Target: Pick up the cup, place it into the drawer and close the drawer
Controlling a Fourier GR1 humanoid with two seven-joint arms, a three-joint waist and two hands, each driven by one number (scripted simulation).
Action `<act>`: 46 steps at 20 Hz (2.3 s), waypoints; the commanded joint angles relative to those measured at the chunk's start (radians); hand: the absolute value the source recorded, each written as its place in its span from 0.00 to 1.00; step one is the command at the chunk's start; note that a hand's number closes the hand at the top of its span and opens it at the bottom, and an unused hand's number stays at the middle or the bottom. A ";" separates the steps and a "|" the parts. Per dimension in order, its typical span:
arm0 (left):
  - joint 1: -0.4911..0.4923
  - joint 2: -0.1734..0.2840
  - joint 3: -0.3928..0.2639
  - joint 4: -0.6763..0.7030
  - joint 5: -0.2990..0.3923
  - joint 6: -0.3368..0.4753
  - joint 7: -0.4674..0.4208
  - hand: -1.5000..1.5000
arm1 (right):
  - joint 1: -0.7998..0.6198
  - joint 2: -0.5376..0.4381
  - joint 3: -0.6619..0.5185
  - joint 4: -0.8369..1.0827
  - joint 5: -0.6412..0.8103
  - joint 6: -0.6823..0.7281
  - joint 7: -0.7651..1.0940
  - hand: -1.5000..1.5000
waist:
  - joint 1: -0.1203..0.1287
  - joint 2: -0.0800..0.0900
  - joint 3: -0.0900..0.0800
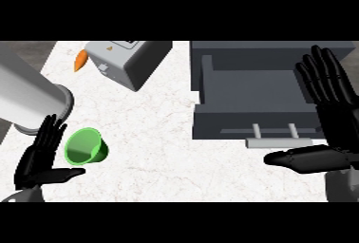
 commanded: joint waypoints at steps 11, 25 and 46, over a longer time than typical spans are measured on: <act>-0.235 0.053 0.018 0.651 -0.140 0.045 -0.467 0.00 | -0.015 -0.023 -0.037 0.045 -0.033 0.044 -0.022 0.00 | -0.009 0.004 -0.002; -0.305 0.058 0.015 0.733 -0.160 0.022 -0.536 0.00 | -0.052 -0.059 -0.084 0.055 -0.084 0.067 0.012 0.00 | -0.023 0.009 -0.004; -0.342 -0.047 0.045 0.627 -0.139 0.149 -0.716 1.00 | -0.067 -0.053 -0.053 0.042 -0.036 0.046 0.031 0.00 | -0.021 0.008 -0.004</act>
